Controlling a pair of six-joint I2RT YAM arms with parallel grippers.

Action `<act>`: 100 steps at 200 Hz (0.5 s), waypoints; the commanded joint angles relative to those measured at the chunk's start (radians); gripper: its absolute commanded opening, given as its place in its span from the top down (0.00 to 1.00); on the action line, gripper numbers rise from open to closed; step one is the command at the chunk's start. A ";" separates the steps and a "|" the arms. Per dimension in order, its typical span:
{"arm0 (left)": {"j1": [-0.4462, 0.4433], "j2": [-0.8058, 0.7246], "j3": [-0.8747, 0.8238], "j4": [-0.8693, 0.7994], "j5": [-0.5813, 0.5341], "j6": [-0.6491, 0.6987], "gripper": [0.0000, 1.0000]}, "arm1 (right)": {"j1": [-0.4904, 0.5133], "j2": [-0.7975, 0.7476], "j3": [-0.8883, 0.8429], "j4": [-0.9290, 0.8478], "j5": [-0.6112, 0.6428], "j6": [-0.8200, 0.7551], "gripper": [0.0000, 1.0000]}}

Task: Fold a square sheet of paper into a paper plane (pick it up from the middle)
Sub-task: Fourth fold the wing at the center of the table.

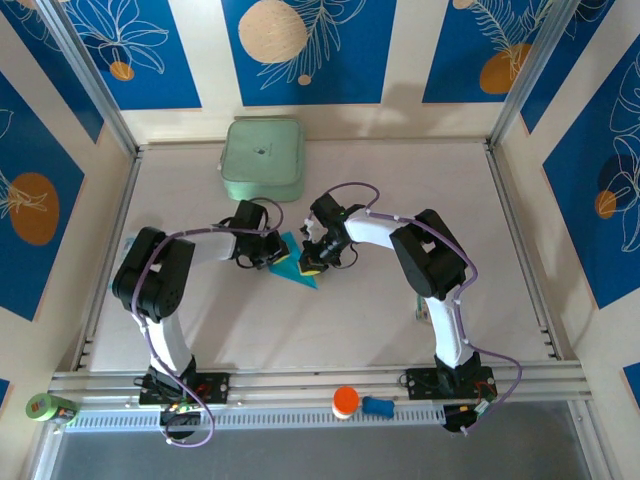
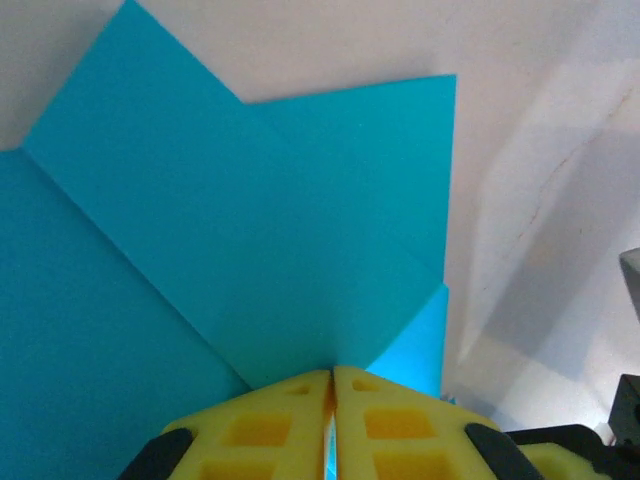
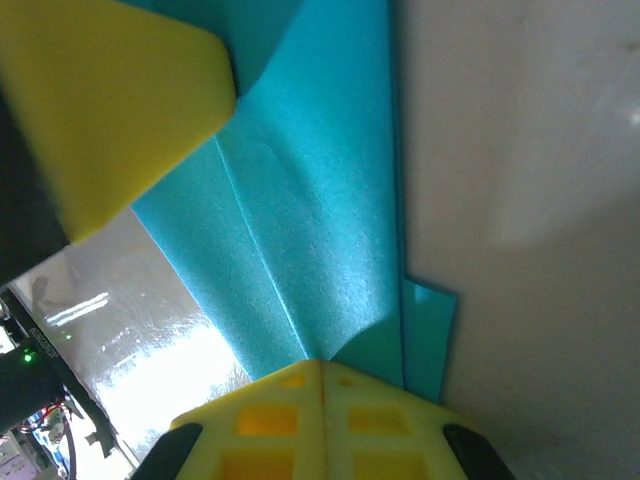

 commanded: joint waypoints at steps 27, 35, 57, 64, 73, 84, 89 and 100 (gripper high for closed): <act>-0.005 0.034 0.019 -0.057 -0.067 0.002 0.90 | 0.002 -0.019 0.033 -0.096 0.003 -0.025 0.95; -0.006 0.036 0.017 -0.065 -0.072 0.004 0.90 | 0.003 -0.025 0.047 -0.086 0.003 -0.022 0.95; -0.010 0.042 0.014 -0.084 -0.086 0.004 0.91 | 0.003 0.000 0.096 -0.081 0.005 -0.014 0.95; -0.011 0.045 0.016 -0.093 -0.090 0.003 0.91 | 0.003 0.018 0.115 -0.090 0.008 -0.016 0.95; -0.012 0.048 0.017 -0.093 -0.089 0.002 0.91 | 0.004 0.041 0.137 -0.106 0.011 -0.021 0.95; -0.014 0.051 0.018 -0.095 -0.088 0.001 0.90 | 0.008 0.057 0.147 -0.114 0.011 -0.031 0.96; -0.016 0.054 0.019 -0.096 -0.088 -0.002 0.91 | 0.009 0.063 0.146 -0.115 0.011 -0.033 0.95; -0.018 0.056 0.021 -0.103 -0.090 -0.003 0.91 | 0.012 0.076 0.145 -0.125 0.008 -0.039 0.95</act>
